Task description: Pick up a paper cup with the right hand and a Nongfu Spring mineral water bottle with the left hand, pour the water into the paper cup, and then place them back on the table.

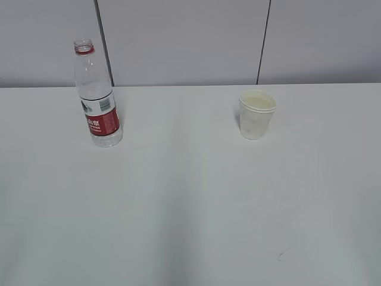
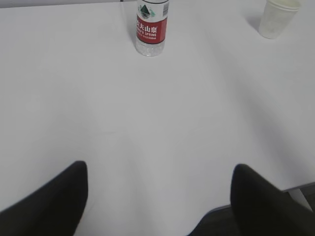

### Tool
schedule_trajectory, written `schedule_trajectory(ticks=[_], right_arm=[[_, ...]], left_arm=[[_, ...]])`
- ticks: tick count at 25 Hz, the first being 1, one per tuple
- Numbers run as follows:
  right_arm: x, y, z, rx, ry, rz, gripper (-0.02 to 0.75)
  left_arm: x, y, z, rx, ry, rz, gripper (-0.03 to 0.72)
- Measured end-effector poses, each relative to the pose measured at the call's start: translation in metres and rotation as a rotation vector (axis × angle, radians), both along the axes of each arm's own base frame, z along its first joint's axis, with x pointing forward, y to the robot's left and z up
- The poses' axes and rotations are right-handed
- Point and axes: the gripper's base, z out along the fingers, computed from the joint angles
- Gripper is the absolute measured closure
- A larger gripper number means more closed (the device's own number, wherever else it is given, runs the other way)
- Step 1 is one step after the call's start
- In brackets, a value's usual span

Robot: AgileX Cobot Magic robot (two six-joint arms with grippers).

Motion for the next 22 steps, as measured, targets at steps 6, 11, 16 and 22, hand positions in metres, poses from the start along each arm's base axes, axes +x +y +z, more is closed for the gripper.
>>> schedule_trajectory(ticks=[6,11,16,22], right_arm=[[0.0001,-0.0004,0.0,-0.005,-0.001,-0.008,0.15],[0.0,-0.0002,0.0,-0.01,-0.001,-0.057,0.15],[0.0,0.0,0.0,-0.01,-0.001,-0.078,0.15],[0.0,0.0,0.0,-0.01,-0.001,-0.078,0.15]], left_arm=[[0.0002,-0.0008,0.0002,-0.002,-0.002,0.052,0.144],[0.0004,-0.0009,0.0003,0.01,-0.005,0.088,0.144],[0.0005,-0.0008,0.0003,0.015,-0.006,0.089,0.144],[0.0005,-0.0008,0.0003,0.017,-0.007,0.088,0.144]])
